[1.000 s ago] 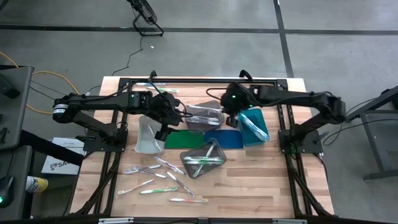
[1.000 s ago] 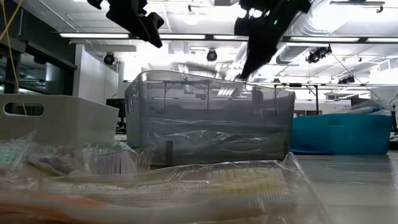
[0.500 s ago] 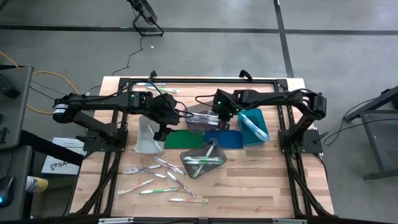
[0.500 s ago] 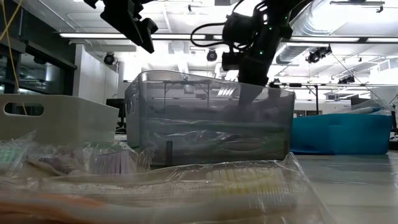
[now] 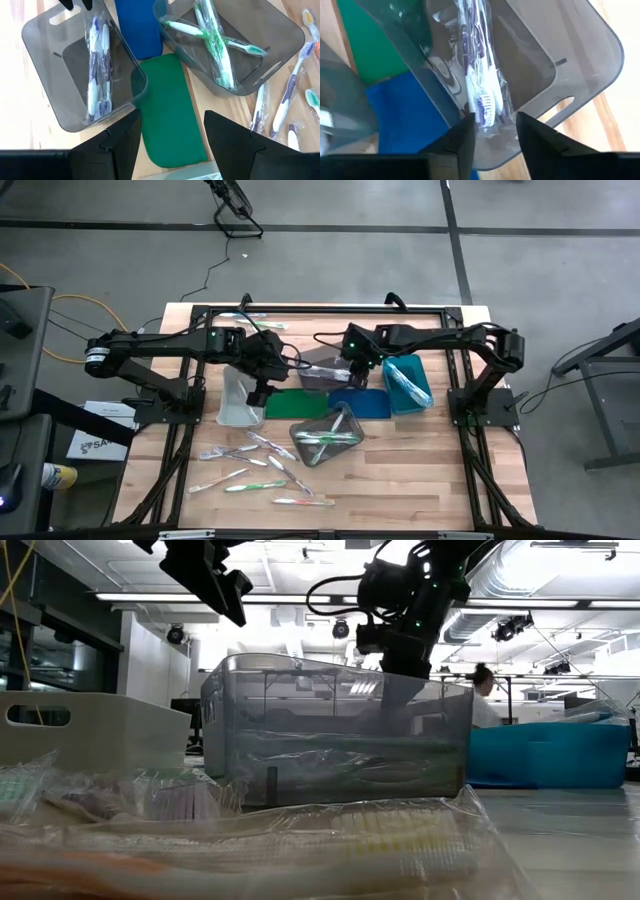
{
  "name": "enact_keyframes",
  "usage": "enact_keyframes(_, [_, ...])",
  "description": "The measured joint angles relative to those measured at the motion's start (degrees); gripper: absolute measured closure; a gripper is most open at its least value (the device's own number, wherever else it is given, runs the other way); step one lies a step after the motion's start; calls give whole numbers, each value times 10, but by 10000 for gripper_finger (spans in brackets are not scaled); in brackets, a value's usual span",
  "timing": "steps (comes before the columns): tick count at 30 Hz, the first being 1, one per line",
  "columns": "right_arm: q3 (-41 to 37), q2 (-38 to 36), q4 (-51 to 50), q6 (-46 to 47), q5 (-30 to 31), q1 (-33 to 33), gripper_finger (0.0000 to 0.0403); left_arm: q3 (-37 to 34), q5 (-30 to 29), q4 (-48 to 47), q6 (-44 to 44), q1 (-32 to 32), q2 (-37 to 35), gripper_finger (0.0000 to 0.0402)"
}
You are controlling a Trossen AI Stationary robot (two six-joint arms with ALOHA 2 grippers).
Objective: Pick & Place Toothbrushes
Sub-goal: Put the orange toothbrush into the gray bin
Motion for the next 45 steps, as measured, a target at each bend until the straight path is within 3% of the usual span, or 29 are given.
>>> enact_keyframes(4, [0,-19,-17,35,-20,-3,231,0,-2,-26,-4,0,0,190])
enact_keyframes(8, [0,-56,-38,79,-44,-7,211,0,-56,-48,-41,0,0,190])
enact_keyframes(12, [0,-100,-51,120,-40,-11,209,0,-116,-55,-71,13,-3,190])
enact_keyframes(18, [0,-171,-72,126,-35,-14,219,0,-113,-51,-72,83,-3,190])
enact_keyframes(24, [0,-242,-99,110,-1,-14,223,0,-109,-51,11,176,-2,190])
enact_keyframes(31, [0,-298,-109,77,50,-14,222,0,-48,-49,109,280,34,190])
enact_keyframes(35, [0,-316,-109,64,75,-14,222,0,5,-57,200,323,69,190])
enact_keyframes(45, [0,-322,-109,31,85,-14,222,0,23,-54,330,427,170,190])
